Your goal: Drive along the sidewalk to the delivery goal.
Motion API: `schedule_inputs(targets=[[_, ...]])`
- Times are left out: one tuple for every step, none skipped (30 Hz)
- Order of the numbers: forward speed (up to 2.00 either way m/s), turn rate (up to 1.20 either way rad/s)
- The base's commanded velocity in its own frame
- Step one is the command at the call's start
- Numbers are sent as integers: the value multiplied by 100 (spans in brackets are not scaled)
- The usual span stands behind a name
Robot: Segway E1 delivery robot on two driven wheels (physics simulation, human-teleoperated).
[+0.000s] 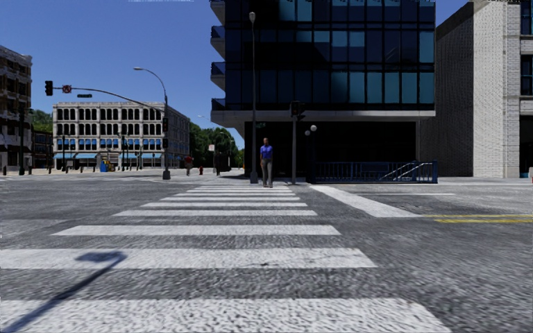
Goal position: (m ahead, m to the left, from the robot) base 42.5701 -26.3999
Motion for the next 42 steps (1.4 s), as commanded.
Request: schedule_inputs(targets=[[200,57],[200,57],[200,57],[200,57],[200,57],[200,57],[200,57],[200,57],[200,57],[200,57],[200,57],[200,57],[200,57],[200,57],[200,57],[200,57],[200,57],[200,57],[200,57],[200,57],[200,57],[200,0],[200,0],[200,0],[200,0],[200,0],[200,0],[200,0],[200,0],[200,0],[200,0],[200,0],[200,0],[200,0],[200,0],[200,0],[200,-4],[200,-4],[200,-5],[200,-6],[200,-6],[200,-6]])
